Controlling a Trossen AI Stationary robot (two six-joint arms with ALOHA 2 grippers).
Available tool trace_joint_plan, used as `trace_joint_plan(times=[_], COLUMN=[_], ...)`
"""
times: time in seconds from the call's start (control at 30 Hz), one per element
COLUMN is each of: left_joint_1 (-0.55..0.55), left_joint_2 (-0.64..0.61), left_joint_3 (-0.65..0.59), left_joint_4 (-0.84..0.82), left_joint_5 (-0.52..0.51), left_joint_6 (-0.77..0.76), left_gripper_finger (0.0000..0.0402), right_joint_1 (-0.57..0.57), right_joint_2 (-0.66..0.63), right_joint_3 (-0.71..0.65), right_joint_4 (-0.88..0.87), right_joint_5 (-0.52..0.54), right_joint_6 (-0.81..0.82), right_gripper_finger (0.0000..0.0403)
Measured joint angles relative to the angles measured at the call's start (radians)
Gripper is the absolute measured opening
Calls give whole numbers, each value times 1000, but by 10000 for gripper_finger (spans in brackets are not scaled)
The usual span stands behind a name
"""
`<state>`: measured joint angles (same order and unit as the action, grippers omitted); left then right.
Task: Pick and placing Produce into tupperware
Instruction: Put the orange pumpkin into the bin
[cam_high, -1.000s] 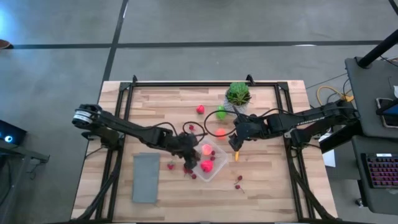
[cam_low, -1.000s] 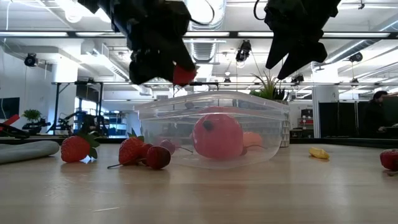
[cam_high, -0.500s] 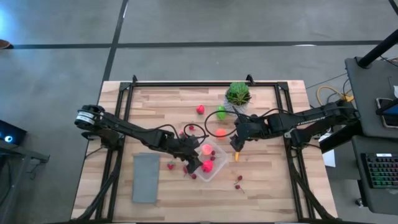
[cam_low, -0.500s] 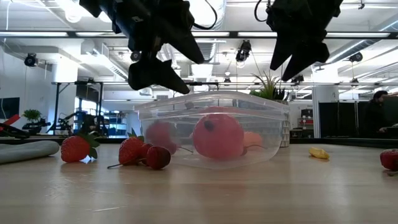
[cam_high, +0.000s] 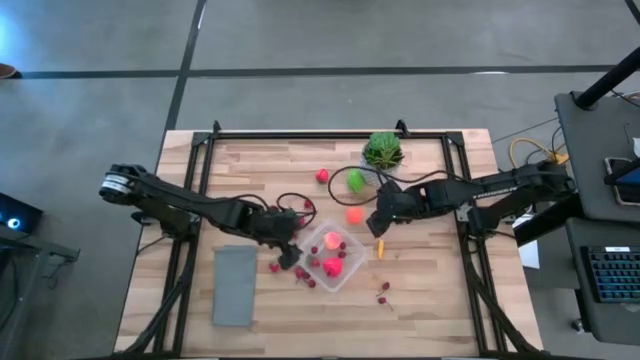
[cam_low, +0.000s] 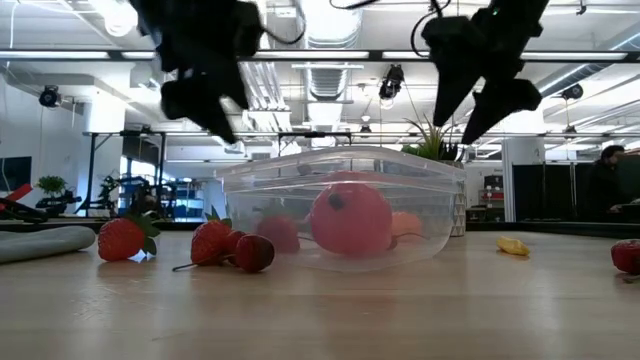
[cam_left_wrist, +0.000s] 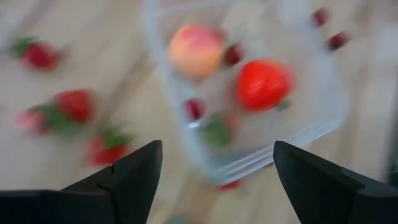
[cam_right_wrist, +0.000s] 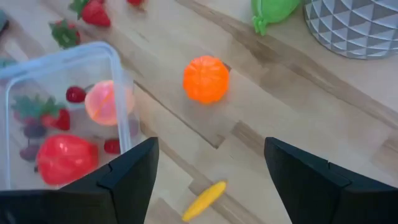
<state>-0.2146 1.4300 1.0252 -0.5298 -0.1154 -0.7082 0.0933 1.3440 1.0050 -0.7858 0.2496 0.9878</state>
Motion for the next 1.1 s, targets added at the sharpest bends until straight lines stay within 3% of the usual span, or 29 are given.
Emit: trace_joint_plan(times=[0.13,0.33,0.83,1.1], left_joint_1=[12,14,18,18], left_joint_2=[-57,-129,-169,-169], left_joint_3=[-32,-87,-170,-171], left_joint_4=[-91,-88,-85,-86], left_joint_5=[-7,-42,-66,-66], left_joint_6=[12,7,10,32], left_gripper_finger=[292,292,292,293], right_joint_1=[-59,-128,-182,-204], right_joint_2=[72,208,454,526], right_joint_3=[1,16,234,275], right_joint_4=[15,29,44,29], right_joint_5=[-65,-151,-165,-223], right_joint_6=[0,-20,-75,-64], right_gripper_finger=[284,290,345,347])
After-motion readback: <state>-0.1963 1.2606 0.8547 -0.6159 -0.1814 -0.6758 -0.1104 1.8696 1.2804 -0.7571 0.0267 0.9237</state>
